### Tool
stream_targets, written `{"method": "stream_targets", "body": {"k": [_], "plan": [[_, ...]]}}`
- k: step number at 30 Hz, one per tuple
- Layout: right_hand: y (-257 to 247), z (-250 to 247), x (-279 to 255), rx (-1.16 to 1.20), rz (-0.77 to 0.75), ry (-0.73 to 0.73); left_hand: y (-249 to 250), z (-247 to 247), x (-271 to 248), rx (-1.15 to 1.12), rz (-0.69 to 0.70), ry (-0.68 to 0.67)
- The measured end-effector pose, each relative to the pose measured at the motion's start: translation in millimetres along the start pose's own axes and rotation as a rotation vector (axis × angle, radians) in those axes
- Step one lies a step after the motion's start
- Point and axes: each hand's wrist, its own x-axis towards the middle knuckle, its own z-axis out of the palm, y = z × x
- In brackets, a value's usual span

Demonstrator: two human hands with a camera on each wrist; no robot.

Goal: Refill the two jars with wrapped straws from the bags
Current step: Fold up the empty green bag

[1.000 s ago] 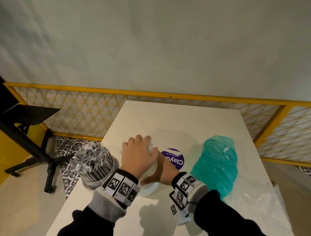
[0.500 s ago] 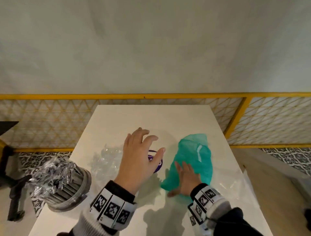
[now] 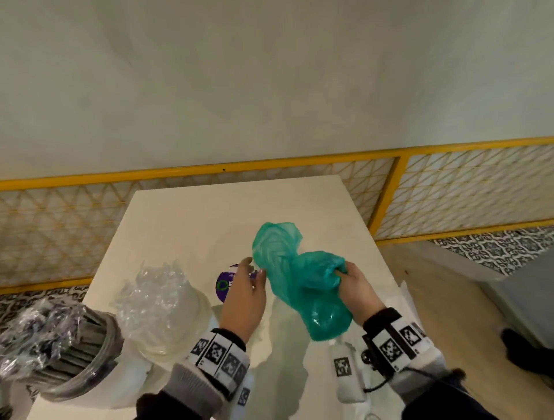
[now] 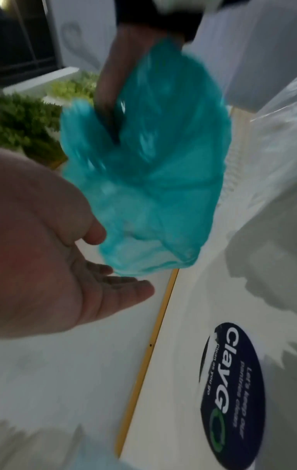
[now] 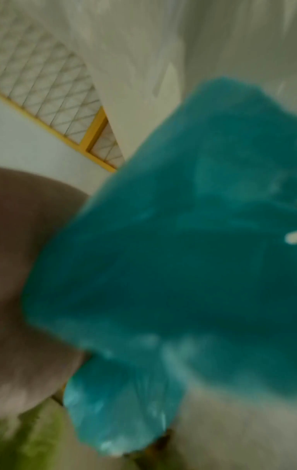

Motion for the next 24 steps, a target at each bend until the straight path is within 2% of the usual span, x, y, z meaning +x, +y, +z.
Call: {"method": "stream_targets", "body": {"k": [2,5,8,11,13,16,17,20,24], "plan": [[-8,-9,-7,0.145,0.037,0.005,10,-2,12,-0.188,-0.007,0.050],[-5,-20,-9,0.268,0.112,0.007,27,-8,28,-0.272,0.031,0.110],[5,-35,-6,0.281,0.162,0.068,44,-14,33,-0.334,0.103,0.130],[16,-56,-1,0.236,0.138,0.182,51,-22,34,-0.388,0.100,0.132],[27,-74,4,0.217,0.158,0.287,52,-27,34,-0.351,0.047,0.052],[49,-101,15,0.133,0.253,0.362,52,-34,28,-0.208,-0.058,-0.207],[55,-108,17,0.107,0.277,0.379,52,-35,26,-0.195,-0.067,-0.254],[72,-122,24,0.066,0.321,0.437,59,-30,15,-0.311,-0.050,-0.230],[87,-127,34,-0.023,0.284,0.479,62,-25,9,-0.588,-0.094,-0.206]]}}
